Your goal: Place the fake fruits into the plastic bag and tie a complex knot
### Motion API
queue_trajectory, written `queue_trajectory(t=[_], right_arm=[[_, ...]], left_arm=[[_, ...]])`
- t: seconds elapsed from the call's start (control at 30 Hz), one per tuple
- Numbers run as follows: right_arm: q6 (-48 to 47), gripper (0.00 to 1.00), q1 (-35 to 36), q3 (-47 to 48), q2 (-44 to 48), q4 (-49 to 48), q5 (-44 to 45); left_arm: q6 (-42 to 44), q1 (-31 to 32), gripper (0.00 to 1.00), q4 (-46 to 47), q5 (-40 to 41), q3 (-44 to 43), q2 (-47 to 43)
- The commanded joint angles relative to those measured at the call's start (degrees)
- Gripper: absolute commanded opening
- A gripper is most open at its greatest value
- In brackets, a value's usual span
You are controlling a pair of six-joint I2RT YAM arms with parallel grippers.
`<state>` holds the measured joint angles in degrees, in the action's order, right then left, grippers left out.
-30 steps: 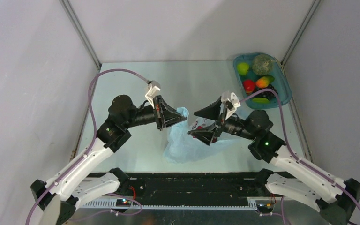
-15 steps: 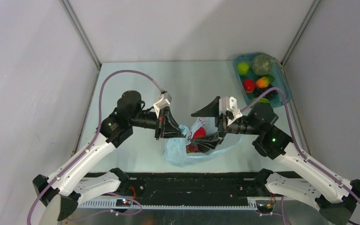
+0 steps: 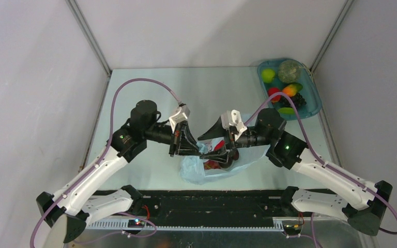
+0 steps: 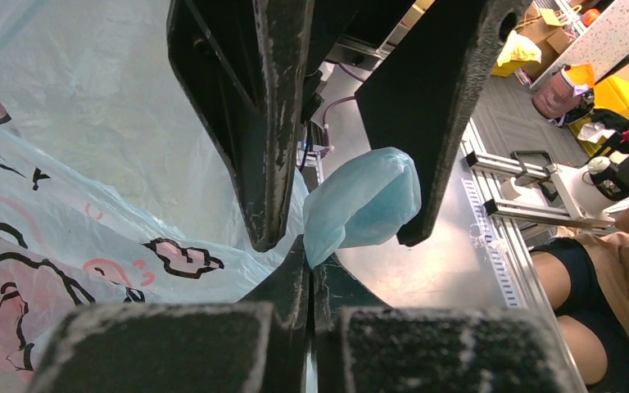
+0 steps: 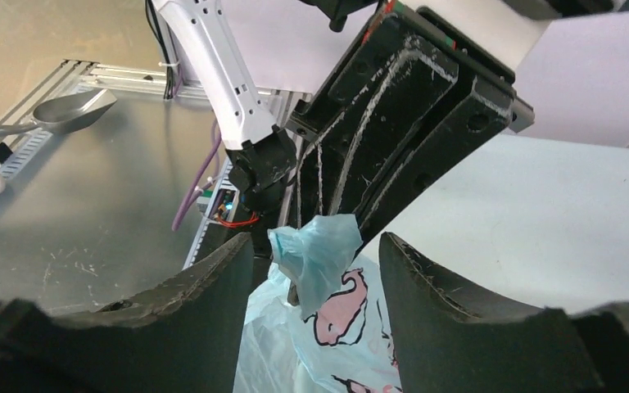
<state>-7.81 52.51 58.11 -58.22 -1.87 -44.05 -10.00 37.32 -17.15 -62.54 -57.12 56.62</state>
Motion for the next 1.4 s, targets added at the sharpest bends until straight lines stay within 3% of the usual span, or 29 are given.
queue_trajectory(t=[0.0,0.03,0.07,0.2,0.23,0.3,0.33,0.4,0.47,0.6,0.77,1.0,1.33,1.37], right_arm=[[-0.07,0.55,0.26,2.69,0.17,0.31,-0.65],[0.35,0.50,0.25,2.69,0.14,0.31,-0.71],[0.61,0.36,0.28,2.70,-0.05,0.21,-0.60],[2.95,0.03,0.35,2.70,-0.21,-0.66,1.34],[3.41,0.01,0.34,2.69,-0.16,-0.76,2.08],[5.11,0.00,0.28,2.71,-0.13,-1.25,4.37],[6.43,0.00,0.17,2.71,-0.09,-1.64,5.18],[8.07,0.00,0.06,2.64,-0.18,-2.24,7.14],[10.07,0.00,-0.03,2.70,-0.31,-3.08,9.51],[12.29,0.00,0.38,2.71,-0.61,-4.20,12.28],[13.24,0.00,1.12,2.67,-0.32,-4.44,18.76],[13.05,0.00,3.80,2.70,0.23,-4.65,30.65],[11.72,0.00,6.63,2.70,-0.91,-5.30,48.50],[11.66,0.00,6.59,2.67,-0.99,-5.23,49.13]], left_arm=[[-0.37,0.02,0.00,3.17,-1.52,-0.43,-0.67],[-0.46,0.03,0.00,3.22,-1.48,-0.39,-0.64],[-0.53,-0.01,0.00,3.31,-1.59,-0.43,-0.59],[-0.63,0.06,0.00,3.70,-1.63,-0.03,-0.73],[-0.63,0.05,0.00,3.79,-1.16,0.29,-0.90],[-0.57,0.11,0.18,3.91,-0.14,0.78,-1.59],[-0.51,0.10,0.35,3.94,0.51,0.96,-2.17],[-0.53,0.16,0.57,4.43,1.33,1.32,-3.22],[-0.55,0.62,0.72,5.01,3.19,1.72,-4.34],[-2.16,2.54,0.85,7.86,9.74,2.80,-6.07],[-9.35,5.17,0.82,21.12,19.21,8.77,-8.15],[-21.29,8.77,0.61,41.10,29.14,19.52,-9.59],[-25.44,10.88,0.31,44.41,40.86,24.16,-10.40],[-25.40,10.90,0.22,43.61,40.89,24.21,-10.39]])
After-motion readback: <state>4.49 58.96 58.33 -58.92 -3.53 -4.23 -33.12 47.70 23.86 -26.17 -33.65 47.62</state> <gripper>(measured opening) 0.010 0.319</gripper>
